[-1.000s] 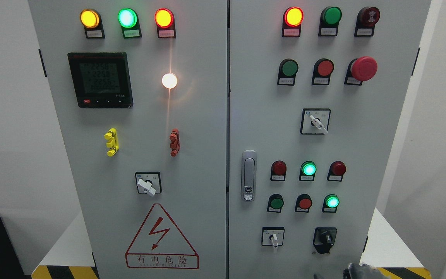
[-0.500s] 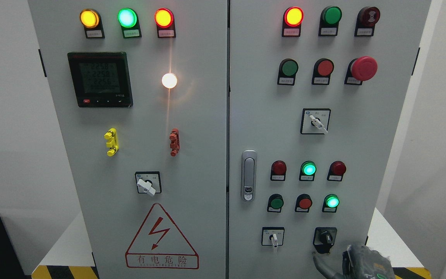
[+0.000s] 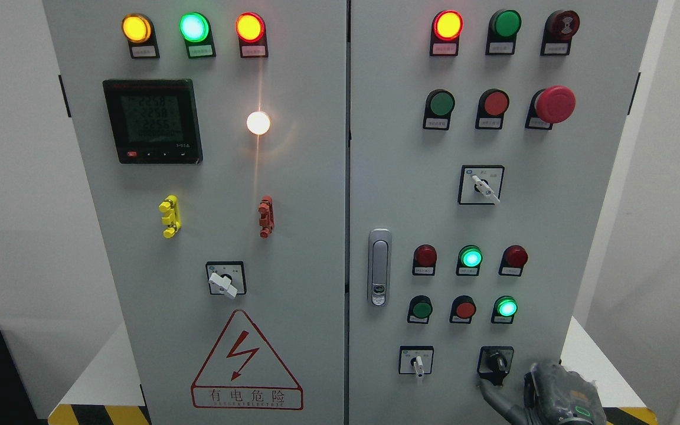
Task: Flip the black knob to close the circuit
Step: 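Raise the right hand up toward the black rotary knob, then grip the black knob with the right hand and twist it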
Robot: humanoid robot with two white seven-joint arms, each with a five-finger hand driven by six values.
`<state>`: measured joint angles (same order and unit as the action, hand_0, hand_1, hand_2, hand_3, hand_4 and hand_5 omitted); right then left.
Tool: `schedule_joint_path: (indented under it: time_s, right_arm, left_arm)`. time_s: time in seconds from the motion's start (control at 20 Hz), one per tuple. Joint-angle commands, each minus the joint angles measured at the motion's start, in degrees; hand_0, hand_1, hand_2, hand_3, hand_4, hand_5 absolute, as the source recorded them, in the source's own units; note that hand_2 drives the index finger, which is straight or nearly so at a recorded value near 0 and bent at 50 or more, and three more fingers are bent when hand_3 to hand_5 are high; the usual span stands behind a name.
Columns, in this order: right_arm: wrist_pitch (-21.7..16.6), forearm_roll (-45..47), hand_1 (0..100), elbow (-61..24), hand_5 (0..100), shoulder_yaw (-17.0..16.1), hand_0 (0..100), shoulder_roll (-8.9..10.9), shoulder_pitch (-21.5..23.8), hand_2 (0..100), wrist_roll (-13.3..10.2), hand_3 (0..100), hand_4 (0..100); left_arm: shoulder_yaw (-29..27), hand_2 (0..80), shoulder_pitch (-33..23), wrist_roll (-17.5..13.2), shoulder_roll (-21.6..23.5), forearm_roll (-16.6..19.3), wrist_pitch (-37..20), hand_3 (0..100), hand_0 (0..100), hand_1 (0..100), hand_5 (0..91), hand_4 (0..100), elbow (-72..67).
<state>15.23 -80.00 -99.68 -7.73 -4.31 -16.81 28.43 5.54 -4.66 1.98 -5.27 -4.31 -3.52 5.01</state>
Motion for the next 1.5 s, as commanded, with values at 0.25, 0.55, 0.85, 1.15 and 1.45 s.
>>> schedule_joint_path:
  time_s: [0.25,0.55,0.85,1.15,1.45]
  right_arm:
    - [0.33,-0.42,6,2.56,92,-0.09,0,1.14,-0.68,92,-1.88,100,94]
    - [0.15,-0.33,5,2.83,92,-1.06,0,1.67,-0.59,92,-2.5,100,94]
    - [-0.11,-0.25,5,2.83,92,-2.55,0,2.37,-0.59,92,-2.58,100,94]
    - [-0.02,0.19,6,2.56,92,-2.99,0,2.29,-1.03,92,-2.67,100,94]
    - [0.15,0.9,6,1.42,92,-2.99,0,1.67,-1.38,92,-2.67,100,94]
  left_arm:
    - [0.0,0.0,0.0,0.04,0.0,0.0,0.0,0,12,56,0.0,0,0.0]
    - [0.0,0.0,0.0,0.04,0.0,0.0,0.0,0,12,56,0.0,0,0.0]
    - [0.0,0.0,0.0,0.04,0.0,0.0,0.0,0,12,56,0.0,0,0.0]
    - [0.0,0.0,0.0,0.04,0.0,0.0,0.0,0,12,56,0.0,0,0.0]
    - [0.0,0.0,0.0,0.04,0.0,0.0,0.0,0,12,56,0.0,0,0.0]
